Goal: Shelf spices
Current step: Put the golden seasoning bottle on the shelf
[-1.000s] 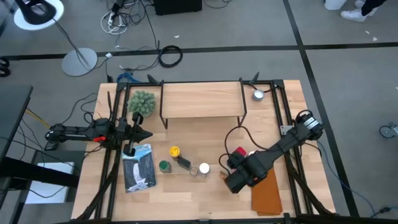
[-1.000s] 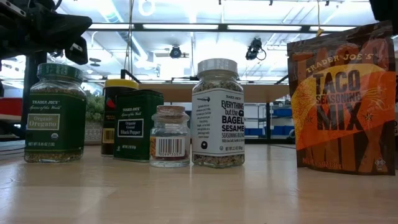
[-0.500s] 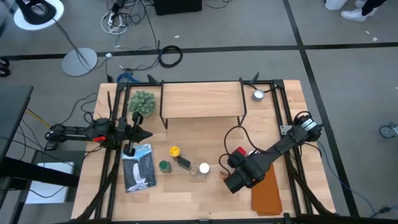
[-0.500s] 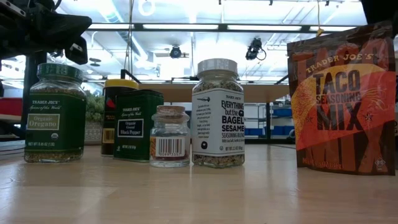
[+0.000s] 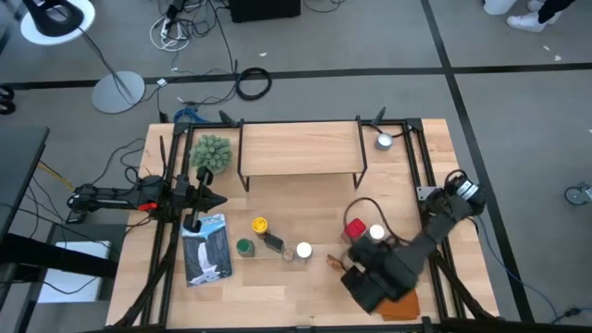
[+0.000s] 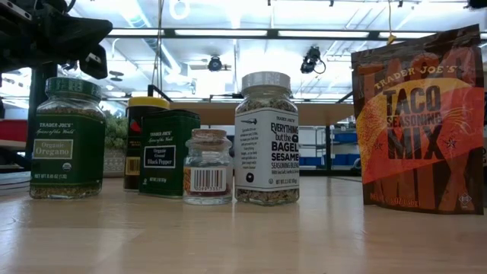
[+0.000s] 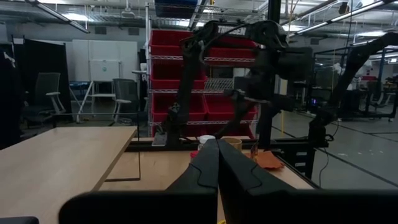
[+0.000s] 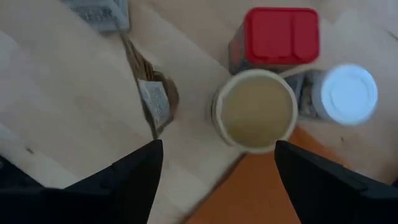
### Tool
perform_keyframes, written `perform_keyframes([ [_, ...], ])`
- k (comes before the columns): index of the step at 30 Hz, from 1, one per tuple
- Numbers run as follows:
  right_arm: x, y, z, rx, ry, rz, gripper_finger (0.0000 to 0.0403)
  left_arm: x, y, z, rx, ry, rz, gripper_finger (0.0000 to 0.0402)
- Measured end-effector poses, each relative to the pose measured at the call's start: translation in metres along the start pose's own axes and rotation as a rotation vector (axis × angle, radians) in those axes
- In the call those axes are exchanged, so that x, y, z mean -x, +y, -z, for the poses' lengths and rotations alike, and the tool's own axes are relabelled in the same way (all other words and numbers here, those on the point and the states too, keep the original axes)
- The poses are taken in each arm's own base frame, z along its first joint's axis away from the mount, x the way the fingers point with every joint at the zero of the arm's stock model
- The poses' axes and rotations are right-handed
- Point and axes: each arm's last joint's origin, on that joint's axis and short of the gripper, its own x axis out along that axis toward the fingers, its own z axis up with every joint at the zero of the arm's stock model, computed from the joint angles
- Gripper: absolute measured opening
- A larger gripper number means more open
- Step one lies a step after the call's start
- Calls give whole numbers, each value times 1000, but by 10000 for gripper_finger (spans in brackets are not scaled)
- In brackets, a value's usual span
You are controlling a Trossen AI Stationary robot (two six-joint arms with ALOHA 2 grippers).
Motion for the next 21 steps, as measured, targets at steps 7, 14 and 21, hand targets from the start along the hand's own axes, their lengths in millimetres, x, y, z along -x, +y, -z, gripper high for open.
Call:
perform_keyframes([
  [7,9,-6,54,-113,-77,-53,306,0,0,0,0,1,0,6],
  [14,-32,2,89,-92,-174,44,306,0,0,0,0,0,-4,6],
  [21,-63,13,84,-84,-279,120,306,0,0,0,0,-1,-3,6],
])
